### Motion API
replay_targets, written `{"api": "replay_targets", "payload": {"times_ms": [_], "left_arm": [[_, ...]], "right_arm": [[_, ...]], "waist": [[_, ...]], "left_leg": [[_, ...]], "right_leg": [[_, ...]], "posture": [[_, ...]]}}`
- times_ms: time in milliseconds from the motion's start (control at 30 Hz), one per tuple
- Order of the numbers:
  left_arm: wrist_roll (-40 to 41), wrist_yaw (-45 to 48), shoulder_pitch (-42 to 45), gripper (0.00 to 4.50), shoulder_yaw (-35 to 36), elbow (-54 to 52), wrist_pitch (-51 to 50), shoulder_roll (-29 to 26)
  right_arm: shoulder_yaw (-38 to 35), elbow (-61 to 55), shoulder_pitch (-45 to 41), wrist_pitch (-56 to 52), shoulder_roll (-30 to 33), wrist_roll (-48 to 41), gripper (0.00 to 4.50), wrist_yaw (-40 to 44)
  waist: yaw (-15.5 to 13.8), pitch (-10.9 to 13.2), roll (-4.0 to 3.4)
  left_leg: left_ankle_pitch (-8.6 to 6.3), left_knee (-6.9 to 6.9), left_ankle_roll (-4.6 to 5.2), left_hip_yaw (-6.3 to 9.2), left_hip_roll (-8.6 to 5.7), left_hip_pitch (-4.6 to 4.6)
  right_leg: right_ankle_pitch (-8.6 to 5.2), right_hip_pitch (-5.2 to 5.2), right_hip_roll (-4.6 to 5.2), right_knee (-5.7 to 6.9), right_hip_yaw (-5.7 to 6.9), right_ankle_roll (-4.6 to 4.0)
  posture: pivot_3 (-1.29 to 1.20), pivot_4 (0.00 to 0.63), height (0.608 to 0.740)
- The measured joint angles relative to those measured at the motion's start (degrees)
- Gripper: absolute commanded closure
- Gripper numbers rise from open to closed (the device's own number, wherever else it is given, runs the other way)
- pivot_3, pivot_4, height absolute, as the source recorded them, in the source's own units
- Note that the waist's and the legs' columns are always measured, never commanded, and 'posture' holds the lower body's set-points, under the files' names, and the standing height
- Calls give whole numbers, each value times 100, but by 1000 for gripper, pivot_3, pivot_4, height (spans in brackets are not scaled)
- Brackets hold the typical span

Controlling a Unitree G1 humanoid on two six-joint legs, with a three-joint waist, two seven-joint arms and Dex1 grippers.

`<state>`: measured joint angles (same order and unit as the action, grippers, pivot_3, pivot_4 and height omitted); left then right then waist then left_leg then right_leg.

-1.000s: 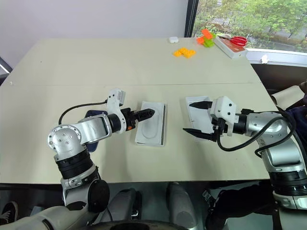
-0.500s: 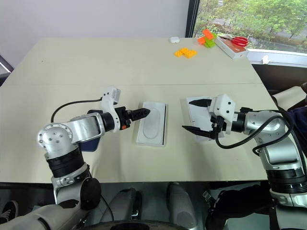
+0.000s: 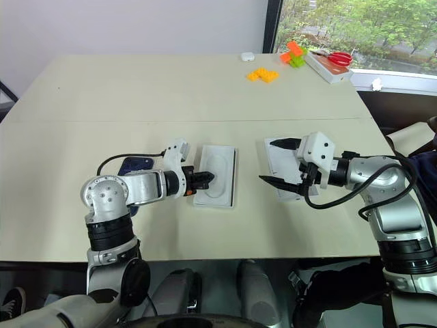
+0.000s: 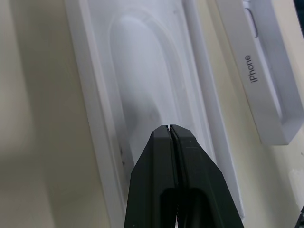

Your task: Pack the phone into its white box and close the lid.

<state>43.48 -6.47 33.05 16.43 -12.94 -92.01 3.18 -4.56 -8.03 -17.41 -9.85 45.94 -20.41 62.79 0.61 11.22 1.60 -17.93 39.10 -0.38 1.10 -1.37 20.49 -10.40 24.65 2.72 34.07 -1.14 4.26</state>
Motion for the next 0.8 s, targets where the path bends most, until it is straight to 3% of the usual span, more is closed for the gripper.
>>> {"api": "replay_targets", "payload": {"times_ms": [800], "left_arm": [[-955,756,159,4423,-748,363,342,-162]], "right_arm": [[-7,1,-147,23,-2,68,0,-306]], "waist": [[2,0,0]], "left_leg": [[0,0,0,0,2,-3]], "right_leg": [[-6,-1,0,0,1,11]], "posture": [[0,150,740]]}}
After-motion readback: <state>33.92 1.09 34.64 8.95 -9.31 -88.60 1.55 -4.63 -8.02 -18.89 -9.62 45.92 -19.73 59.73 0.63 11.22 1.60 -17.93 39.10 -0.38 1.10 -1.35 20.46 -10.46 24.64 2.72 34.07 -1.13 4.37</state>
